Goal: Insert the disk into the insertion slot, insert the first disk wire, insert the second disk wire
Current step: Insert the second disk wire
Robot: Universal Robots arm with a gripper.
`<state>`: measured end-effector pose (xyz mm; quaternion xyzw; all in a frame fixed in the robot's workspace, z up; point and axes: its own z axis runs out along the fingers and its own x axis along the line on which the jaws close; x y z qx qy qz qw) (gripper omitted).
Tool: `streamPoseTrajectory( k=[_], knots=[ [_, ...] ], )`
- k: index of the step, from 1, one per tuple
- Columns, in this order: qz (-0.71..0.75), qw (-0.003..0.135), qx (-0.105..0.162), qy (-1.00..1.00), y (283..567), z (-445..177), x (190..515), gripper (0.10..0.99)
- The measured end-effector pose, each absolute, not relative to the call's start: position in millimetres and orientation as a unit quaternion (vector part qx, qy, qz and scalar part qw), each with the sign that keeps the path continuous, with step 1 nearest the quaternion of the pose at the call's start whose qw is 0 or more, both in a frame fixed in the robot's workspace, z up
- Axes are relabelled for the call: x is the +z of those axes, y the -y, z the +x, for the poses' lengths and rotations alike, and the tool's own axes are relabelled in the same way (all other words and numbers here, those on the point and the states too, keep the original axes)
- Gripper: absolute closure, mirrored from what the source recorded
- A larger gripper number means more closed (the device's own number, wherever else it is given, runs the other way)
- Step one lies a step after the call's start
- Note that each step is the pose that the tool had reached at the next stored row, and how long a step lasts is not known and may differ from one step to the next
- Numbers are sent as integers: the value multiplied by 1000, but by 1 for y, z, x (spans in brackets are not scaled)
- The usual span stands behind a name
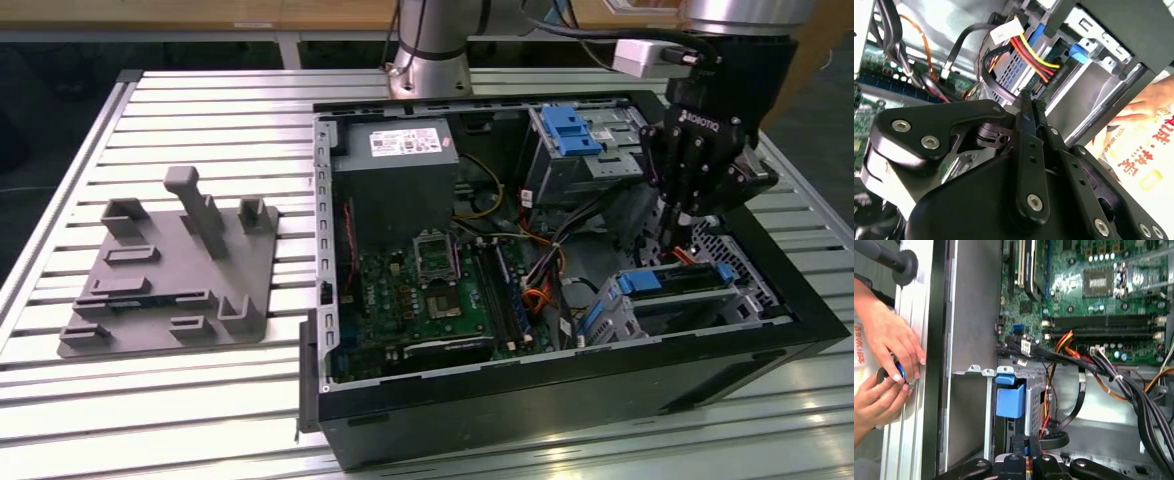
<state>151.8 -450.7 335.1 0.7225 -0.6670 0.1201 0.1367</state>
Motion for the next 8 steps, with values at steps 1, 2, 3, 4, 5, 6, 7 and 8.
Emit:
streamPoseTrajectory(
  k=[1, 2, 3, 4, 5, 6, 7, 8],
  knots=[
    [723, 142, 114, 666, 451, 153, 335, 933],
    [724, 147, 109, 665, 451, 155, 335, 933],
    [725, 150, 105, 664, 451, 157, 335, 933],
    [725, 150, 104, 664, 451, 159, 335, 933],
    [726, 148, 101, 664, 452, 159, 335, 933],
    [726, 145, 99, 665, 453, 159, 335, 933],
    [727, 142, 96, 665, 454, 160, 335, 933],
    [727, 138, 92, 666, 454, 160, 335, 933]
  ],
)
